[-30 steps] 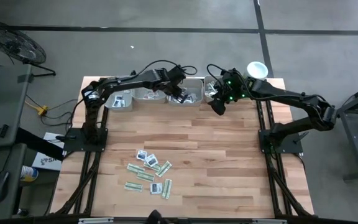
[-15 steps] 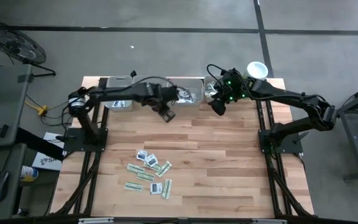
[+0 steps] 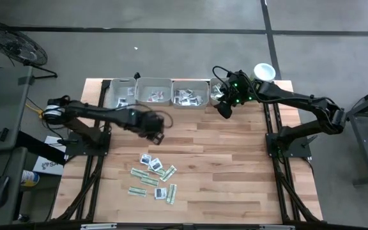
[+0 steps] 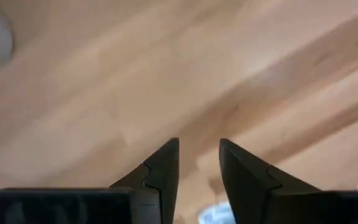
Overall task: Pick & Place First Aid Supplies
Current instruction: Put the blue alcohol pad into the left gray bin
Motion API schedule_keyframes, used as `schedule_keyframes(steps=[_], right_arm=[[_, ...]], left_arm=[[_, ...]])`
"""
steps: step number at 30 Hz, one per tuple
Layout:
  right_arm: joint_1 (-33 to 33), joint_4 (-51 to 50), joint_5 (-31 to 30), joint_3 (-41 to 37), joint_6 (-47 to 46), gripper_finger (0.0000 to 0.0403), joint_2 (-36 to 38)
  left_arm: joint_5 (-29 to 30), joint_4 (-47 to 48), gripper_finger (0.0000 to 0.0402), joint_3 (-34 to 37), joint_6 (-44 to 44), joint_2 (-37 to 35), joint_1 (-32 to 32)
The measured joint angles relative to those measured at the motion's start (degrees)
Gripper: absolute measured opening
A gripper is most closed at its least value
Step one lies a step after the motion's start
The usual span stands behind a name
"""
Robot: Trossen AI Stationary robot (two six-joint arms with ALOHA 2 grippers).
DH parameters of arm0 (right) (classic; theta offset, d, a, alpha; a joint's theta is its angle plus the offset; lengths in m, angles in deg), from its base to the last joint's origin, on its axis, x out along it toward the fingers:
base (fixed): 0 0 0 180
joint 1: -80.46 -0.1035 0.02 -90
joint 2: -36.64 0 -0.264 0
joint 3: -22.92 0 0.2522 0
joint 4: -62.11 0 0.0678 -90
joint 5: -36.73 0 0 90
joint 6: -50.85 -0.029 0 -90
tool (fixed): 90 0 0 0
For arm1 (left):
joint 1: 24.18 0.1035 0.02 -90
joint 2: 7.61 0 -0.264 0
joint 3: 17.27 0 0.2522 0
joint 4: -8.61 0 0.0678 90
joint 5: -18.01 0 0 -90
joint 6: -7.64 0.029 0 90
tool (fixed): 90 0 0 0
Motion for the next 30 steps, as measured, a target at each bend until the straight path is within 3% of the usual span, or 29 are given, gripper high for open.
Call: schedule_keyframes(steps=[11, 16, 21, 30], right_arm=[[0.0, -0.5, 0.1, 0.0, 0.2, 0.022, 0.0], [0.0, -0.7, 0.1, 0.0, 0.5, 0.022, 0.0], [0.0, -0.7, 0.1, 0.0, 1.0, 0.022, 0.0], [0.0, -0.7, 0.1, 0.0, 1.5, 0.022, 0.0]], left_arm=[[-2.8, -1.4, 0.0113, 7.4, -25.1, -1.6, -14.1], [-3.0, -0.3, 0.0113, 7.8, -31.1, -1.8, -19.2], [-2.6, -0.6, 0.0113, 7.8, -22.6, -1.9, -24.3], [4.1, -1.9, 0.0113, 7.8, 7.1, -1.5, -30.7]])
